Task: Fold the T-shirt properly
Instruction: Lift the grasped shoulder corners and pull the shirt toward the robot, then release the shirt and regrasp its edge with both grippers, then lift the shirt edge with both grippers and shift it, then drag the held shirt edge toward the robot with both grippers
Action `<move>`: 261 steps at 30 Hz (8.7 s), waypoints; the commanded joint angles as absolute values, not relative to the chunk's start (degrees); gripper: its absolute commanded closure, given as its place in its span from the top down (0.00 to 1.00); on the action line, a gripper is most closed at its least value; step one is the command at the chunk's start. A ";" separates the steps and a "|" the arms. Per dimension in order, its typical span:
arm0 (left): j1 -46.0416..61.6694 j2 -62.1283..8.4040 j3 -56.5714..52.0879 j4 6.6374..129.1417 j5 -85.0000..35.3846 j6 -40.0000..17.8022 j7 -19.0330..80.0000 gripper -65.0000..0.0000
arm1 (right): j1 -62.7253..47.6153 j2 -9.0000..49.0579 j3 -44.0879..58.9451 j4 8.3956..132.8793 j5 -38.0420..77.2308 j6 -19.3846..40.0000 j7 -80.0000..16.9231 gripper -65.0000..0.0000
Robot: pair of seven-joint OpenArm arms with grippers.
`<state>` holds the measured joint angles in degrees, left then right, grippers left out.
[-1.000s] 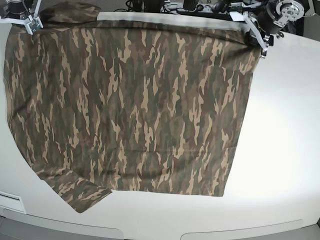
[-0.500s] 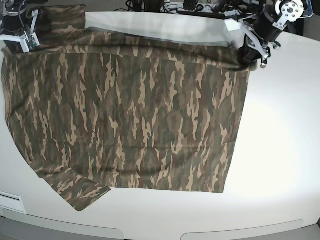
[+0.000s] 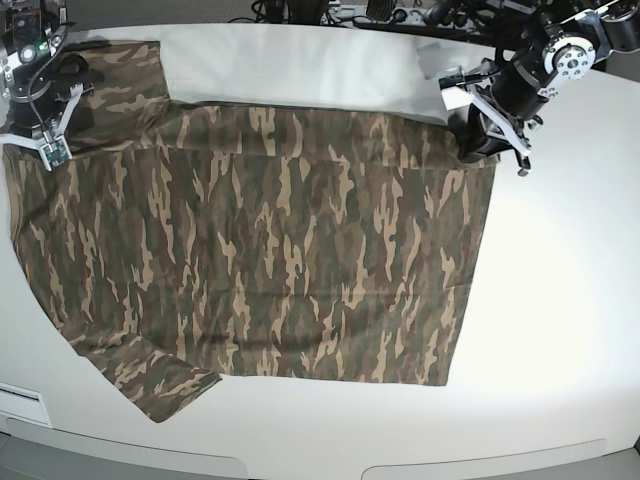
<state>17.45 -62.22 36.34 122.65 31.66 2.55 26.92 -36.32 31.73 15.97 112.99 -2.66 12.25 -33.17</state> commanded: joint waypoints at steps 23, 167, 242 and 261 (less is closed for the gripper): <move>7.42 -62.28 35.94 116.07 22.15 -0.16 20.58 0.00 | -29.80 36.07 16.60 110.41 3.36 14.09 -32.12 0.00; -0.99 -54.35 35.92 116.66 4.32 3.60 22.81 0.00 | -22.50 33.15 12.43 111.57 17.10 15.25 -46.22 0.00; 26.83 -54.43 35.92 127.72 7.05 -7.22 46.54 0.00 | -48.10 33.17 12.43 107.96 18.22 16.40 -59.68 0.00; 26.81 -54.46 35.92 130.23 14.13 -7.18 46.54 0.00 | -48.07 33.17 12.43 107.96 20.99 14.44 -62.41 0.00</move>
<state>26.65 -53.65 36.03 129.34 13.58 -7.57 46.57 -45.56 34.09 13.67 110.00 18.81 12.38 -50.65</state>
